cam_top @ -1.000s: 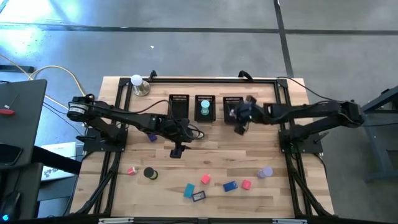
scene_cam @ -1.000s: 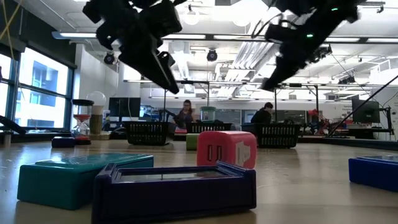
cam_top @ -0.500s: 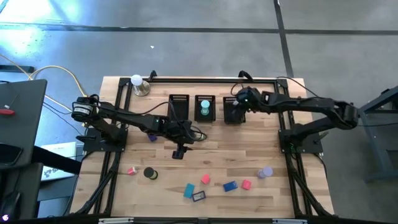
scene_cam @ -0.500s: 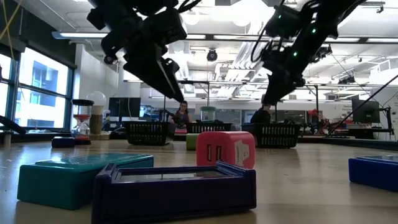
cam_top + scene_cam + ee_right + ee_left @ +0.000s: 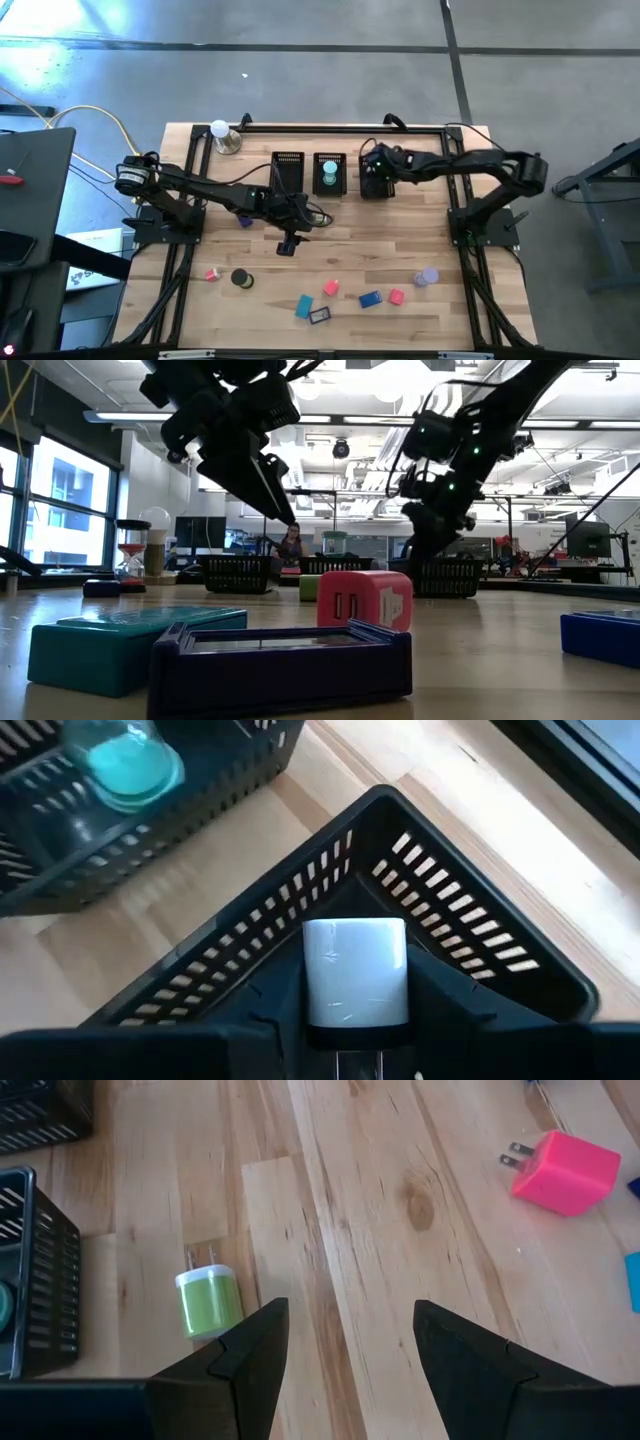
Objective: Pick & Place Office items
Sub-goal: Put the white charger charger adapter into the right black bin, then put the right blue digital clock into the left black bin
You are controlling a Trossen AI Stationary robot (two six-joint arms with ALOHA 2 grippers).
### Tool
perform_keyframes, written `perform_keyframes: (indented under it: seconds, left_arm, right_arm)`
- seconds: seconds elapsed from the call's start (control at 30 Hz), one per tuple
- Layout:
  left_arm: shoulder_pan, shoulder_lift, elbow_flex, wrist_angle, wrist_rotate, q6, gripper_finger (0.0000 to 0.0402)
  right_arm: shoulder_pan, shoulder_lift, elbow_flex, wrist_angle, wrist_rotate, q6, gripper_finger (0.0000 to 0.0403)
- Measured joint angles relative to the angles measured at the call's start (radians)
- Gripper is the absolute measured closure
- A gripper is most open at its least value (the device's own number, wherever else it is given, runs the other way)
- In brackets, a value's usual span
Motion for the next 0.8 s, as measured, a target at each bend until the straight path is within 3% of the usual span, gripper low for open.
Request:
perform_keyframes:
  seconds: [0.27,0.5,0.8]
  left_arm:
    - [0.0,0.0,0.0,0.0,0.0,0.0,0.0192]
    - [0.0,0.0,0.0,0.0,-0.003,0.0,0.0192]
    - [0.0,0.0,0.0,0.0,-0.003,-0.005,0.0192]
  right_arm:
    - [-0.036,0.053,-0.001,0.018,-0.012,-0.001,0.0276]
    - [-0.049,0.055,0.0,0.066,-0.095,0.003,0.0244]
    - [-0.049,0.055,0.0,0.084,-0.099,-0.035,0.0247]
